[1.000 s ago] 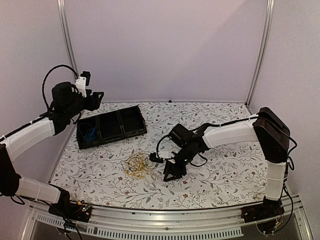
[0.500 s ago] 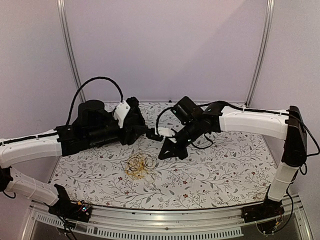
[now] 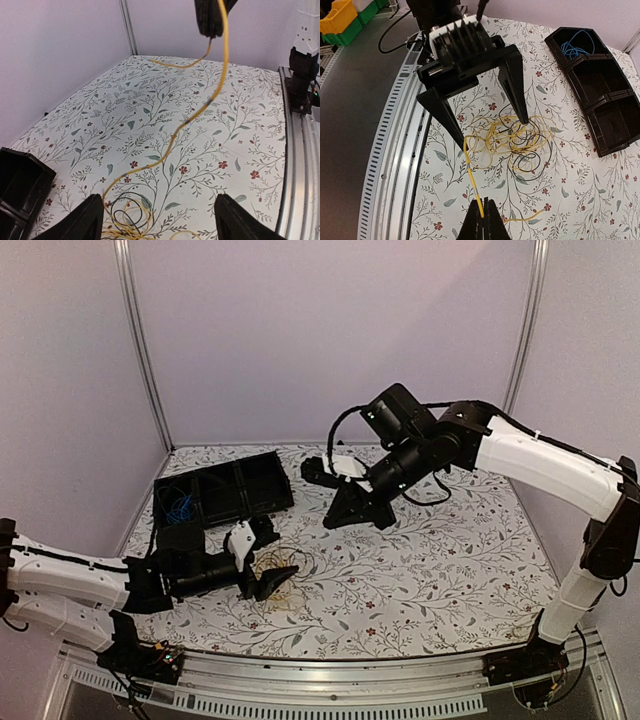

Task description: Untangle the cables

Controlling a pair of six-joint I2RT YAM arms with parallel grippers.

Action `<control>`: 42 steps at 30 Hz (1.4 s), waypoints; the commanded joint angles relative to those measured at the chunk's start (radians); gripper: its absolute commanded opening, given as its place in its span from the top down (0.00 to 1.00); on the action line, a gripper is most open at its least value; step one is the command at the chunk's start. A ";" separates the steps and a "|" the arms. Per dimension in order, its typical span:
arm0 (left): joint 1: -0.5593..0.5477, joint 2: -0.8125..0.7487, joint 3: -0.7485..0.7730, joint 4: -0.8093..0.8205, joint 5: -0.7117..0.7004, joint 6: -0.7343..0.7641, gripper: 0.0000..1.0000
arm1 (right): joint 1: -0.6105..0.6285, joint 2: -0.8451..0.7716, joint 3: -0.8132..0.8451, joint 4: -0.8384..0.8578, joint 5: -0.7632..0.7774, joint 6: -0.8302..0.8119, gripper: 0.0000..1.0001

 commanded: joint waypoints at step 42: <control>0.147 0.445 0.184 0.065 -0.071 -0.018 0.66 | -0.574 -0.210 0.475 0.173 -0.130 0.137 1.00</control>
